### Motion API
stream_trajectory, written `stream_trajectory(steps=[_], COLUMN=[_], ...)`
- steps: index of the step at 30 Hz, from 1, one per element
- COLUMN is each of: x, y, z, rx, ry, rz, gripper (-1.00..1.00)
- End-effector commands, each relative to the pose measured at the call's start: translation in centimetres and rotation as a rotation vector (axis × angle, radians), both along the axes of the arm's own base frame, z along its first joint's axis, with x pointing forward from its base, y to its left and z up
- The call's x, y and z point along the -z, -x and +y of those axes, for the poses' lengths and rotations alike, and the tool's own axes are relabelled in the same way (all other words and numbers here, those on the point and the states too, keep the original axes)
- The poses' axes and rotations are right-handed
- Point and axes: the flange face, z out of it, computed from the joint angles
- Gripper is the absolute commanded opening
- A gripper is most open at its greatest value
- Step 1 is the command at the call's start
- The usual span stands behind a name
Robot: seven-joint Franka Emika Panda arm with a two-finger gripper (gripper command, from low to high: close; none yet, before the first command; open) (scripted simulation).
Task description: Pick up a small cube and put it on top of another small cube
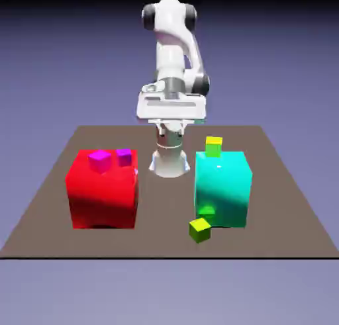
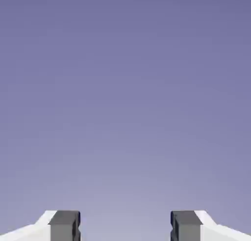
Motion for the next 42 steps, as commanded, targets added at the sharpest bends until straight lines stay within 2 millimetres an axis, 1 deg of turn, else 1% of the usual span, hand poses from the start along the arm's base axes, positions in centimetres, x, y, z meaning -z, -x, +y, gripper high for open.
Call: stream_trajectory(steps=[1,5,9,13,17,22,27,28,31,32,33,34,37,38,40,42], x=[0.9,4.6,8.8,13.3,18.0,23.7,29.0,29.0,34.1,34.7,34.7,34.7,29.6,28.6,24.9,21.1], y=[-0.8,-3.5,-5.8,-7.5,-8.7,-9.6,-10.0,-10.0,-8.6,-8.4,-8.4,-8.4,-9.9,-10.8,-11.5,-11.6], z=[-0.2,-0.9,-1.3,-1.4,-1.1,-0.2,1.2,1.2,3.9,4.2,4.2,4.2,1.5,1.2,2.9,4.7], rx=[0.033,0.165,0.300,0.435,0.569,0.728,0.872,0.872,0.872,0.872,0.872,0.872,0.872,0.839,0.699,0.567], ry=[-0.027,-0.139,-0.253,-0.369,-0.487,-0.636,-0.785,-0.785,-0.786,-0.785,-0.785,-0.785,-0.786,-0.769,-0.690,-0.601], rz=[0.047,0.234,0.421,0.611,0.806,1.058,1.321,1.321,1.321,1.321,1.321,1.321,1.321,1.297,1.291,1.286], gripper=[0.00,0.00,0.00,0.00,0.00,0.00,0.00,0.00,0.00,0.00,-1.00,-1.00,-1.00,-1.00,-1.00,-1.00])
